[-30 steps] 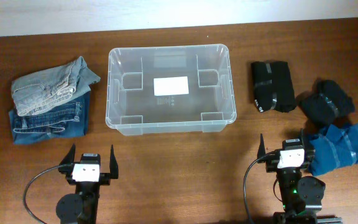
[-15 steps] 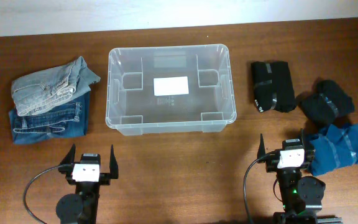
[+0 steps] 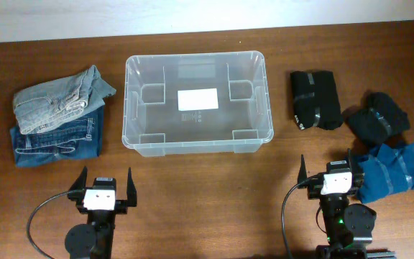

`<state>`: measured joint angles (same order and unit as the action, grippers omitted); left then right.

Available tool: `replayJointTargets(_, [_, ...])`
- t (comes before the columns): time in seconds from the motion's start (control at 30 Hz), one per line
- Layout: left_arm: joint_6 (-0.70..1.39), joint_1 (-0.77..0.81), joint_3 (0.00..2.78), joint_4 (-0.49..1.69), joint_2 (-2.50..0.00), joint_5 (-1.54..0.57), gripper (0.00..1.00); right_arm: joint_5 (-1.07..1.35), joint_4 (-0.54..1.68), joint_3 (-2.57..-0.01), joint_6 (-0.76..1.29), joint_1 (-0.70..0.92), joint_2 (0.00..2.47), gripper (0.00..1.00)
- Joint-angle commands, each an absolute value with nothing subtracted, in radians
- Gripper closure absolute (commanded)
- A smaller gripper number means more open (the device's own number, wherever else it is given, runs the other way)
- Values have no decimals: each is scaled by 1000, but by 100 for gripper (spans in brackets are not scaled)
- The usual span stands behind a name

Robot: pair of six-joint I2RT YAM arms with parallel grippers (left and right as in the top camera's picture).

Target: Pack container

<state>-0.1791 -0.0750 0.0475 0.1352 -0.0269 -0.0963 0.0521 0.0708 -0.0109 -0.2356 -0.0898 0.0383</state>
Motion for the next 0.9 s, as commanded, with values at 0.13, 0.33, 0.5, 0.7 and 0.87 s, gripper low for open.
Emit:
replayJointTargets(0.13, [-187,-72,37,135,-17,-88,1,47,75,-6,-228,-85,32,2])
replayJointTargets(0.33, [-188,-73,37,125,-17,49,0,47,75,-6,-228,-85,32,2])
replayJointTargets(0.5, [-187,-73,37,136,-18,66,1,47,75,-6,-228,-85,32,2])
replayJointTargets(0.7, [-187,-73,38,35,-18,-80,1,47,75,-6,-228,-85,32,1])
replayJointTargets(0.87, [2,-73,84,-115,-38,-124,1,47,75,-6,-228,-85,32,2])
